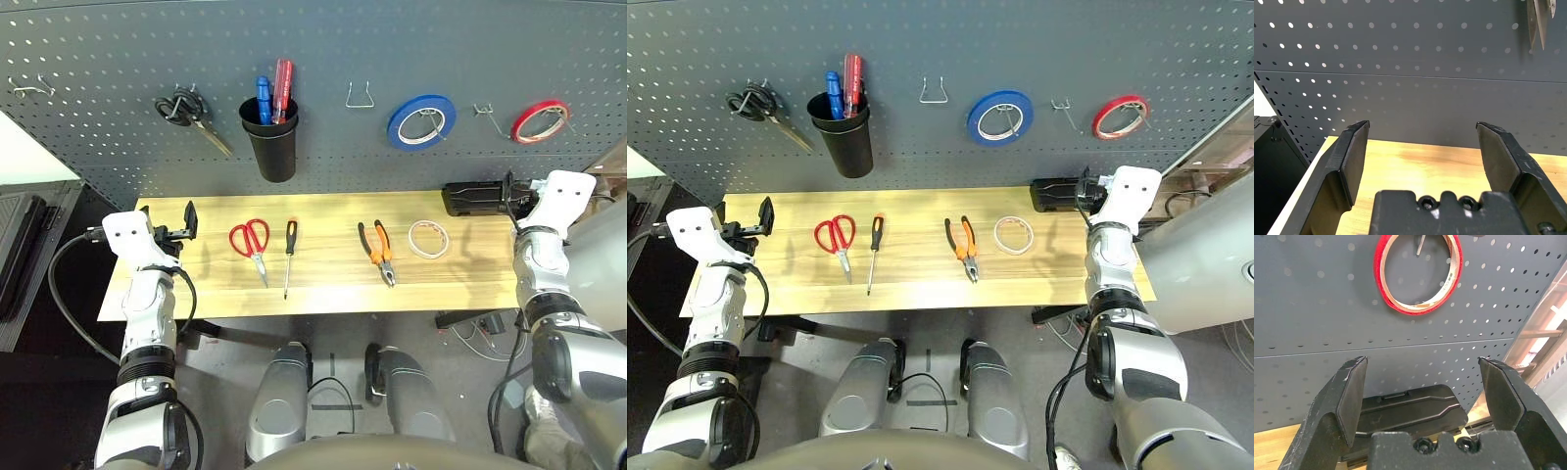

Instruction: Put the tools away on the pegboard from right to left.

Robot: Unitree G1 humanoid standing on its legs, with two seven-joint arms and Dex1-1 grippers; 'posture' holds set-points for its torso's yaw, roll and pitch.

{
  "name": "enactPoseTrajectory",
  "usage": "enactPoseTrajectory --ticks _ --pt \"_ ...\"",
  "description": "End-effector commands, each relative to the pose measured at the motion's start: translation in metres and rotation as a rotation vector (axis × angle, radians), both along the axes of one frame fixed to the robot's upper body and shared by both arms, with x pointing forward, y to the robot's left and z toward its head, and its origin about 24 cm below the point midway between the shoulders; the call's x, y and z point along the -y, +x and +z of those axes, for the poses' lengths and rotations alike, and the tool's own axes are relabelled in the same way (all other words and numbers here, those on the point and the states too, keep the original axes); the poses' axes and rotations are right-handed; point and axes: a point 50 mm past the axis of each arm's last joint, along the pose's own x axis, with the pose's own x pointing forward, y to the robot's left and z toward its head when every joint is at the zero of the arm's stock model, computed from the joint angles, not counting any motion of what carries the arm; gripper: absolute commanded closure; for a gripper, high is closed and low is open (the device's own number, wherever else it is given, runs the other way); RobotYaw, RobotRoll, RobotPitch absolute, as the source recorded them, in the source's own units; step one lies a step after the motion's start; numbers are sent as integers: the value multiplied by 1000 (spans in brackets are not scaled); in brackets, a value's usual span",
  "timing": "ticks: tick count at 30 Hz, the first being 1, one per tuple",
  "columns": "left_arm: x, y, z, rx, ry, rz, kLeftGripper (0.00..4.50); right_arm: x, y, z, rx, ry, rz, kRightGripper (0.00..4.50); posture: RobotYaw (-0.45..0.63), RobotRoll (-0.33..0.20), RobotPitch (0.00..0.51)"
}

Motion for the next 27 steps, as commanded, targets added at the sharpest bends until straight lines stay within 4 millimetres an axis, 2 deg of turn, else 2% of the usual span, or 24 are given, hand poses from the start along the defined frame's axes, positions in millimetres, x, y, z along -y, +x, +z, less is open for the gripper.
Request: enactPoseTrajectory --ticks 1,14,19,23,27 --pt "8 0 -5 -21 -21 -63 40 5 -6 -6 -38 -35 9 0 279 0 177" --pt "54 -2 -1 -103 -49 -447 40 17 -2 0 -176 -142 131 0 259 0 199" --pt "77 -8 -3 -162 -29 -606 40 15 0 6 -185 -186 258 0 255 0 211" --pt "93 -14 -5 -220 11 -717 40 13 3 5 -339 -302 401 0 255 0 217" --pt "100 -18 -6 -259 36 -774 40 10 6 3 -434 -284 523 0 261 0 220"
